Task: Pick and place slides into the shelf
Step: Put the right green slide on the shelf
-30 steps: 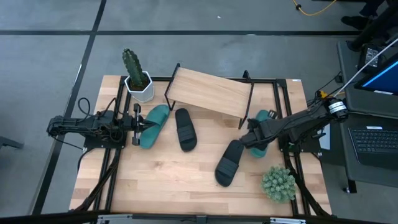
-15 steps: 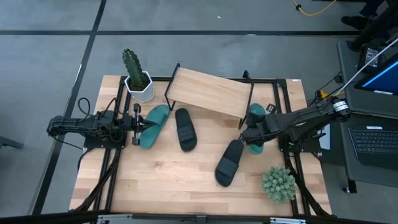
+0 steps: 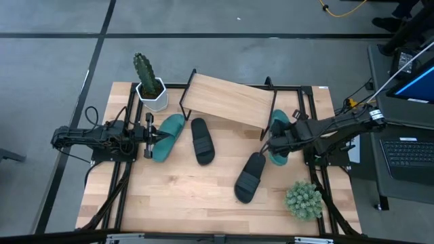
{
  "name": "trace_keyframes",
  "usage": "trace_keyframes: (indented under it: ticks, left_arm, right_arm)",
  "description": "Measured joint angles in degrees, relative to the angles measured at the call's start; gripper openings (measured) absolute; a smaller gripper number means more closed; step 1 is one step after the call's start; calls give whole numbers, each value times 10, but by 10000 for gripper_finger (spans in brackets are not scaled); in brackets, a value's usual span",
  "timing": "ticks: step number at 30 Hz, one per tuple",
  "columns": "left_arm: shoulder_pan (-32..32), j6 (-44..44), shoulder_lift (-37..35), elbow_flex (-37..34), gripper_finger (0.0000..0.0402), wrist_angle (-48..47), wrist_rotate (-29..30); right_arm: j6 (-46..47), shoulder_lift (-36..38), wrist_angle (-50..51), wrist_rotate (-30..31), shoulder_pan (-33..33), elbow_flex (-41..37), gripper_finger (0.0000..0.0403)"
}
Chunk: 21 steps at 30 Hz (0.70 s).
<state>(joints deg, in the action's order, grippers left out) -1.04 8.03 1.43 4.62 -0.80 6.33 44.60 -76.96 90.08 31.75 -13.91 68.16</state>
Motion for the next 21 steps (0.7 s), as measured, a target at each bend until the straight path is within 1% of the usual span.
trace_keyframes:
  ticks: [7,12,21]
  left_arm:
    - [0,0,0,0,0,3,0]
    - [0,0,0,0,0,5,0]
    - [0,-1,0,0,0,5,0]
  right_arm:
    - [-17,9,0,13,11,0,3]
    - [-18,34,0,19,19,0,3]
    - [-44,71,0,48,39,0,3]
